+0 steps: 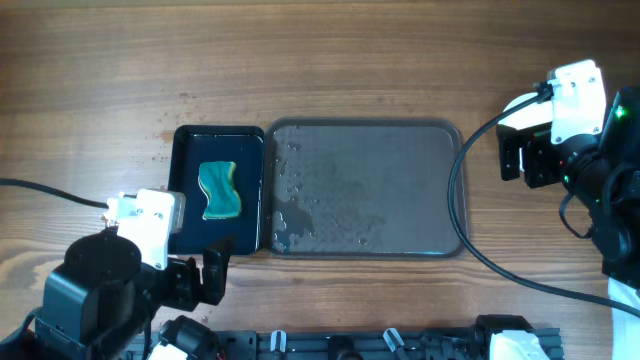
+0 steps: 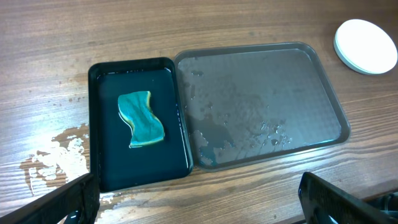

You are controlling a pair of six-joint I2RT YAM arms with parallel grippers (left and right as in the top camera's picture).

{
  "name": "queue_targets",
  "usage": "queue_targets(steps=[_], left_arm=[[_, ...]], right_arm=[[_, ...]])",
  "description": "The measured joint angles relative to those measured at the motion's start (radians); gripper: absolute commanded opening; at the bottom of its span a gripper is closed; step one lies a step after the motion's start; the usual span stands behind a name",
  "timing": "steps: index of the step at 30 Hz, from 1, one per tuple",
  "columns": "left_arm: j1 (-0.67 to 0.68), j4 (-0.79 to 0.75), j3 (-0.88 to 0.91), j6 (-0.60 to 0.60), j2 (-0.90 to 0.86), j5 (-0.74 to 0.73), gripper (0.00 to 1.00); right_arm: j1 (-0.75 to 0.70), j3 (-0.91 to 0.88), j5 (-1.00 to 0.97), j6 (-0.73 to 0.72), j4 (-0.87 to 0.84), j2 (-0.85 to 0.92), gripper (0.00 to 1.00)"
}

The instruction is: Clean dirty plates on tray and stack at the side

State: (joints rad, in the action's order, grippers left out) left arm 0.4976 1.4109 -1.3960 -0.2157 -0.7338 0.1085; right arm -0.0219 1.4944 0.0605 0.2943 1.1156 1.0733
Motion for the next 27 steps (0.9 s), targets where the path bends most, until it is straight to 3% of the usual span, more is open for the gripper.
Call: queue_targets(steps=[8, 14, 22, 27], left_arm=[[0.0, 0.0, 0.0, 0.0, 0.0, 0.0, 1.0], [0.0, 0.002, 0.0, 0.0, 0.0, 0.0, 1.0], [0.0, 0.003, 0.0, 0.0, 0.0, 0.0, 1.0], [0.0, 0.003, 0.0, 0.0, 0.0, 0.0, 1.0]], right_arm=[[0.0, 0.0, 0.09, -0.005, 0.048, 0.0, 1.0], [0.0, 0.0, 0.107, -0.005, -0.072, 0.0, 1.0], [0.0, -0.003, 0.157, -0.004, -0.113, -0.008, 1.0], [0.0, -0.018, 0.214, -0.005, -0.21, -0.256, 1.0]])
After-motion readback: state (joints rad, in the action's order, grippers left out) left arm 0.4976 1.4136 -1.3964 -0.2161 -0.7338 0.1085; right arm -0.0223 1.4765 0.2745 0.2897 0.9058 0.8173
